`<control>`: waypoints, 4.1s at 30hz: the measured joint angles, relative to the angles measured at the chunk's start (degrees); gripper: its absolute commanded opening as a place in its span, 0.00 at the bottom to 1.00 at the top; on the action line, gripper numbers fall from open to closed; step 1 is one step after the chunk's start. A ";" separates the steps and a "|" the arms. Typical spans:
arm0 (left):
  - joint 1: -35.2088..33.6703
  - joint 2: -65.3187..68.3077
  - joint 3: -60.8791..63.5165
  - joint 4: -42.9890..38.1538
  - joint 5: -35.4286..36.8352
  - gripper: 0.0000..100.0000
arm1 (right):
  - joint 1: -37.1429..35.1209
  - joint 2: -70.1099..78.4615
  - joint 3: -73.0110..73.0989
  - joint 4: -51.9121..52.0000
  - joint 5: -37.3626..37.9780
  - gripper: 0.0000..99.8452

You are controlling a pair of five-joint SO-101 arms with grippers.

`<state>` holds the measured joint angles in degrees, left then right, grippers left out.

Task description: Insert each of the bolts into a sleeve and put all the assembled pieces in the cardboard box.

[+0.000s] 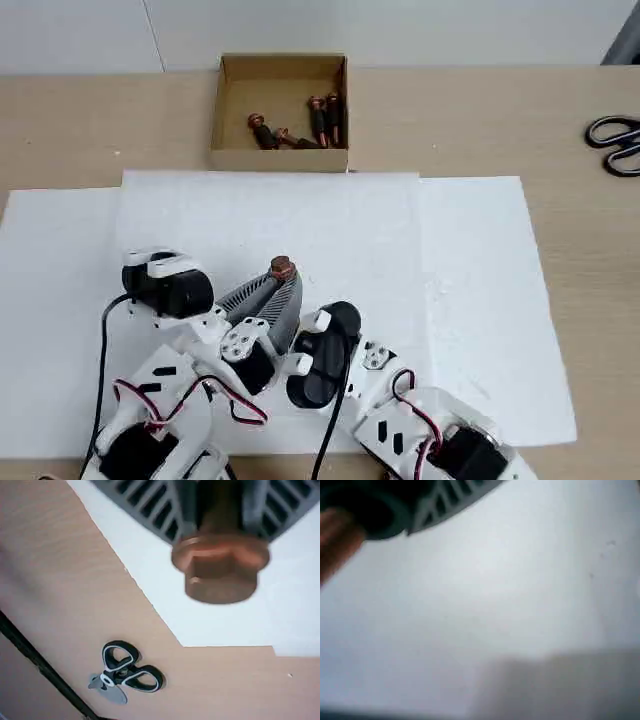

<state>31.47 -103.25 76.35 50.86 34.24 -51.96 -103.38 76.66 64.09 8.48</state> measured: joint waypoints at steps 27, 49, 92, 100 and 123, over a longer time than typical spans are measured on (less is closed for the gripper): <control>2.55 0.00 -2.81 7.91 -0.53 0.01 | 4.40 0.00 0.09 -2.11 0.18 0.00; -15.03 0.00 -2.37 19.78 -19.08 0.01 | 27.25 0.00 0.09 -0.88 0.18 0.00; -28.75 110.24 -67.25 43.25 -40.97 0.01 | 50.90 0.00 -3.87 4.92 -6.77 0.00; -28.75 117.54 -68.92 41.23 -46.51 0.04 | 50.90 0.00 -3.87 4.92 -6.95 0.00; -28.92 121.05 -69.71 41.41 -51.08 0.07 | 50.90 0.00 -3.87 4.92 -6.95 0.00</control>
<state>2.55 17.80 6.64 92.26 -16.84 -1.05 -103.38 72.79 69.01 1.54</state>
